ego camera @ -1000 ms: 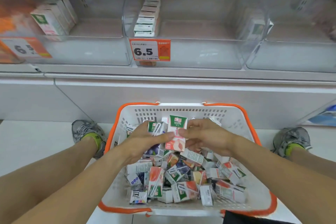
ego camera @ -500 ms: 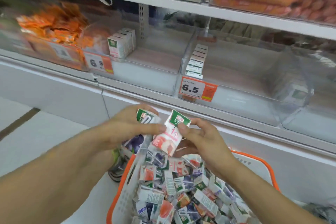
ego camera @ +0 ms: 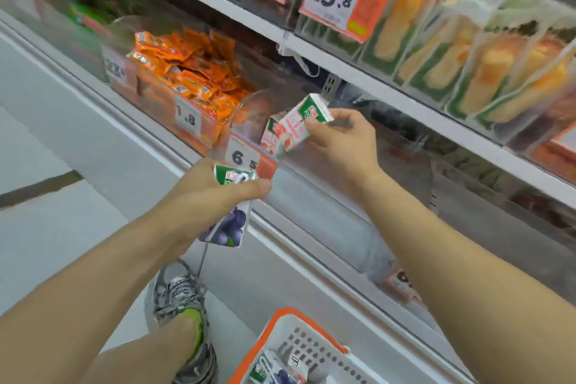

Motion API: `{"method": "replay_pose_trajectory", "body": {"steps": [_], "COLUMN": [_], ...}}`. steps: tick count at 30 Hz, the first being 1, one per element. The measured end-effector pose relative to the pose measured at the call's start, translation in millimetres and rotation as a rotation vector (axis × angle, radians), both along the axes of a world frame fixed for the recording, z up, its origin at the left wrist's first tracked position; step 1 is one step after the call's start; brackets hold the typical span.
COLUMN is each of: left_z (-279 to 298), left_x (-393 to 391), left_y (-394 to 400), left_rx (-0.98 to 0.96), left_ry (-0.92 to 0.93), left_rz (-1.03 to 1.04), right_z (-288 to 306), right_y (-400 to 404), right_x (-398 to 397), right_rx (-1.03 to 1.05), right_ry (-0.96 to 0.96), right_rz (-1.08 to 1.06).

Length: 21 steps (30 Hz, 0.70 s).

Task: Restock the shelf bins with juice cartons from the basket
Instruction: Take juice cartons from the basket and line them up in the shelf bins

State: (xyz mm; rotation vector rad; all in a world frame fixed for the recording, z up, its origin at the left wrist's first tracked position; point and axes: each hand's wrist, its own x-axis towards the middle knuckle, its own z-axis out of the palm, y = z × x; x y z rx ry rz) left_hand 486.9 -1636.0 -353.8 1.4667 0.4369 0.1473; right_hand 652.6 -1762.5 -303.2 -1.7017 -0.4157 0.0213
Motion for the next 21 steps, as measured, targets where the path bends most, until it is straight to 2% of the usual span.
{"method": "replay_pose_trajectory", "body": {"steps": [3, 6, 10, 16, 21], "left_z": [-11, -21, -27, -23, -20], "left_x": [8, 9, 10, 15, 15], "left_y": [6, 10, 9, -9, -19], "left_rx": [0.002, -0.026, -0.013, -0.004, -0.029], "left_ry": [0.03, 0.075, 0.099, 0.083, 0.077], "left_rz": [0.028, 0.055, 0.033, -0.021, -0.01], "right_z": [-16, -30, -34, -34, -37], "right_y": [33, 68, 87, 79, 77], "right_x": [40, 64, 72, 62, 56], "right_rx": [-0.189, -0.29, -0.511, -0.679, -0.721], "right_ry": [-0.01, -0.004, -0.139, -0.274, -0.243], "right_rz": [-0.075, -0.085, -0.138, -0.106, -0.085]}}
